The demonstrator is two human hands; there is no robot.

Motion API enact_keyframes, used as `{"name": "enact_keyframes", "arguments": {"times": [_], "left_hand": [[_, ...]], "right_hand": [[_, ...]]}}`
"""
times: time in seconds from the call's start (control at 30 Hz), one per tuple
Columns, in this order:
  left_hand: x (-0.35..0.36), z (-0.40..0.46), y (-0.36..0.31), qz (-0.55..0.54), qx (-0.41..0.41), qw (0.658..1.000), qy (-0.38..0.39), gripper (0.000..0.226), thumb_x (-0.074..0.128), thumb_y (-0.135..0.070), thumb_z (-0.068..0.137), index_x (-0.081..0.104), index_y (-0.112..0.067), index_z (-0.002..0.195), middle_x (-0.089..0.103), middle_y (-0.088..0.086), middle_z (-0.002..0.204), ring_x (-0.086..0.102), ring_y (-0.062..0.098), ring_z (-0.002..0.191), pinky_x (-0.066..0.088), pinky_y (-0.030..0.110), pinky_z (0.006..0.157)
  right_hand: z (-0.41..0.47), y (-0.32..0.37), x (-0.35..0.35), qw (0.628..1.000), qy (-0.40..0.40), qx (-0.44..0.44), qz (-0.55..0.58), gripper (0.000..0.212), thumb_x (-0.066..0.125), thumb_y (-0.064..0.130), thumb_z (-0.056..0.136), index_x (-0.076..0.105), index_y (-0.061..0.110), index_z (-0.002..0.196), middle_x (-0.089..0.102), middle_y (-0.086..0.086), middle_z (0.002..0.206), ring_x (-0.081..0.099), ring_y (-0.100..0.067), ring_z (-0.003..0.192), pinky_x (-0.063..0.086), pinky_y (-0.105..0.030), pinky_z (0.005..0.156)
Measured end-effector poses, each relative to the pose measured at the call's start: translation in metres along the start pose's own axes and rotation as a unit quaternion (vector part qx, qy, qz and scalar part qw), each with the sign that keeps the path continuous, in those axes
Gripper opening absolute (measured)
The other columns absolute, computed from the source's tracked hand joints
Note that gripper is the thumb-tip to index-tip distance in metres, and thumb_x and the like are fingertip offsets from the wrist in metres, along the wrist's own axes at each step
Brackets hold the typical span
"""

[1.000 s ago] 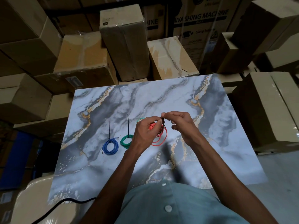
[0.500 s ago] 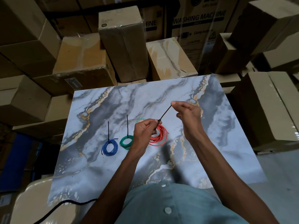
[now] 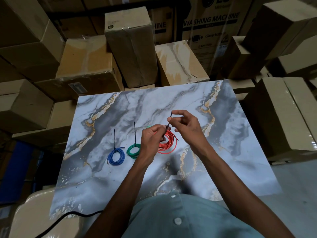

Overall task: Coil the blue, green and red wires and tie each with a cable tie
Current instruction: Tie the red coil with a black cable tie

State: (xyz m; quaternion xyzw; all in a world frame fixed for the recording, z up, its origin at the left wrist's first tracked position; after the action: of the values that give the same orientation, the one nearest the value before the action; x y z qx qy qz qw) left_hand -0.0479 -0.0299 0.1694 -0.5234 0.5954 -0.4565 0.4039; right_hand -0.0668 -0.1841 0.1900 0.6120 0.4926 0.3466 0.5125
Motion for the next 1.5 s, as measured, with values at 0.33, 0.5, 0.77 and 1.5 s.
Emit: {"name": "enact_keyframes", "arguments": {"times": [0.33, 0.5, 0.77, 1.5], "left_hand": [[-0.009, -0.001, 0.000, -0.029, -0.016, 0.994, -0.108, 0.022, 0.066, -0.021, 0.094, 0.077, -0.007, 0.083, 0.063, -0.001, 0.059, 0.048, 0.007, 0.049, 0.043, 0.017, 0.049], [-0.018, -0.001, 0.003, -0.014, -0.011, 0.988, -0.154, 0.037, 0.072, -0.025, 0.090, 0.067, 0.004, 0.068, 0.052, 0.010, 0.055, 0.044, 0.014, 0.051, 0.042, 0.022, 0.046], [-0.018, 0.005, -0.003, 0.045, -0.003, 0.988, -0.150, 0.029, 0.072, -0.015, 0.086, 0.069, 0.004, 0.064, 0.055, 0.008, 0.052, 0.049, 0.014, 0.049, 0.046, 0.022, 0.041], [-0.016, 0.000, 0.004, -0.055, -0.033, 0.987, -0.150, 0.031, 0.068, -0.018, 0.093, 0.066, 0.006, 0.074, 0.046, 0.012, 0.061, 0.038, 0.016, 0.049, 0.038, 0.017, 0.041]], "right_hand": [[-0.007, 0.011, 0.001, 0.993, 0.017, -0.027, 0.110, 0.052, 0.077, 0.003, 0.089, 0.056, 0.014, 0.134, 0.075, -0.024, 0.087, 0.076, -0.029, 0.086, 0.061, -0.032, 0.079], [-0.007, 0.021, 0.006, 0.994, 0.037, -0.100, 0.038, 0.054, 0.076, 0.003, 0.090, 0.048, 0.016, 0.135, 0.074, -0.010, 0.076, 0.077, -0.026, 0.079, 0.062, -0.047, 0.087], [-0.015, 0.046, 0.006, 0.986, 0.018, -0.166, 0.017, 0.050, 0.065, -0.008, 0.093, 0.039, 0.014, 0.130, 0.066, -0.010, 0.072, 0.077, -0.027, 0.076, 0.064, -0.043, 0.078], [-0.003, -0.006, 0.018, 0.998, 0.035, 0.018, 0.044, 0.009, 0.076, 0.010, 0.089, 0.080, 0.003, 0.091, 0.078, -0.013, 0.088, 0.076, -0.025, 0.086, 0.061, -0.032, 0.080]]}}
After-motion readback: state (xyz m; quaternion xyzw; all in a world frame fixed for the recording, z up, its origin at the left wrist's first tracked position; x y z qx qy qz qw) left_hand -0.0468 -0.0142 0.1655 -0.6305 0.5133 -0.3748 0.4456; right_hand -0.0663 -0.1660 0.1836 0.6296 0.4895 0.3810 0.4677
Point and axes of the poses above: each hand's wrist, its own z-axis towards the middle knuckle, its own x-axis out of the palm, y = z × x, the point moved 7 cm from there along z, towards the middle knuckle
